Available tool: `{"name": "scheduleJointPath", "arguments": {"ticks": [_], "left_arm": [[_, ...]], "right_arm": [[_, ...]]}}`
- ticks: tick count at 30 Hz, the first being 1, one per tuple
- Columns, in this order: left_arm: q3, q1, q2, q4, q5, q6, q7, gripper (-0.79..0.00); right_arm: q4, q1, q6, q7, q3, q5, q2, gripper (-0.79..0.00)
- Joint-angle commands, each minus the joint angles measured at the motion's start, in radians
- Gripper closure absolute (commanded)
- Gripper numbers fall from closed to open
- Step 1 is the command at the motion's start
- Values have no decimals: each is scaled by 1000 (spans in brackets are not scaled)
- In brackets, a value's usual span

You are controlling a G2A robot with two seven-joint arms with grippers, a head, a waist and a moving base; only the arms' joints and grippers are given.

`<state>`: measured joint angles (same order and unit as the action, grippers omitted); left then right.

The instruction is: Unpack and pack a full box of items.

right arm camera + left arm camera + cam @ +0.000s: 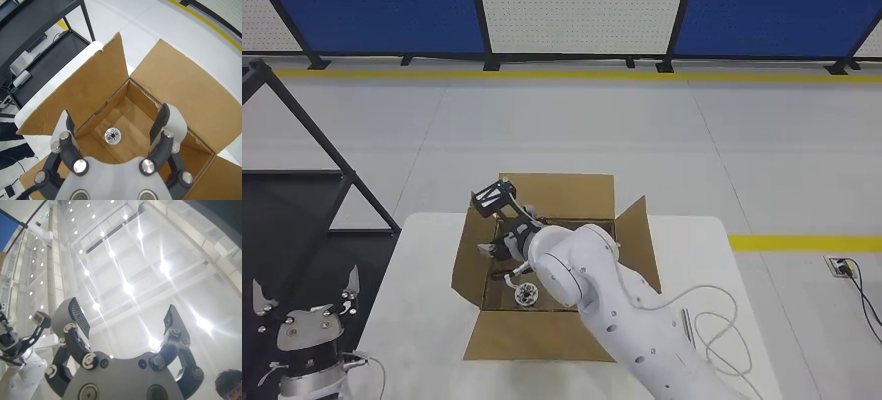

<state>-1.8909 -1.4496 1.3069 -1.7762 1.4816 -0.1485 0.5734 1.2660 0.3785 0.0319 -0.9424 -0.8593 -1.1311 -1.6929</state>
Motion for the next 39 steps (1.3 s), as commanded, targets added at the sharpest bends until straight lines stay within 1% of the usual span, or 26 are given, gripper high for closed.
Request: {"name": "scheduleJointPath", "arguments": {"ticks": [1, 5, 7, 9, 11, 16, 19, 23, 29, 35, 39], "left_arm": [[0, 1, 0, 1, 1, -1, -3, -785], [0, 1, 0, 1, 1, -1, -3, -785], [0, 1, 0, 1, 1, -1, -3, -785], [0, 1, 0, 1, 1, -1, -3, -785], [-1, -1, 0, -8, -4, 0, -18, -785], [-11, -1, 2, -9, 4, -3, -30, -785], [-11, 2, 4, -3, 4, -4, -34, -785], [-5, 12, 5, 2, -5, -3, -42, -785], [5, 18, 7, 1, -24, -2, -46, -785], [7, 17, 9, 2, -34, -5, -49, -785], [7, 16, 10, 1, -39, -7, -52, -785]], "right_arm": [[-1, 0, 0, 0, 0, 0, 0, -785], [-1, 0, 0, 0, 0, 0, 0, -785], [-37, 7, 19, 4, 14, -29, -2, -785], [-99, -10, 61, -12, 26, -16, -14, -785], [-179, -44, 60, -51, 38, 17, -27, -785], [-361, -128, 109, -109, 52, 81, -61, -785], [-444, -164, 111, -153, 70, 106, -79, -785], [-534, -196, 62, -218, 99, 134, -102, -785], [-628, -211, 31, -223, 143, 152, -138, -785], [-712, -219, 6, -186, 168, 185, -174, -785], [-766, -224, 8, -157, 183, 194, -198, -785]]}}
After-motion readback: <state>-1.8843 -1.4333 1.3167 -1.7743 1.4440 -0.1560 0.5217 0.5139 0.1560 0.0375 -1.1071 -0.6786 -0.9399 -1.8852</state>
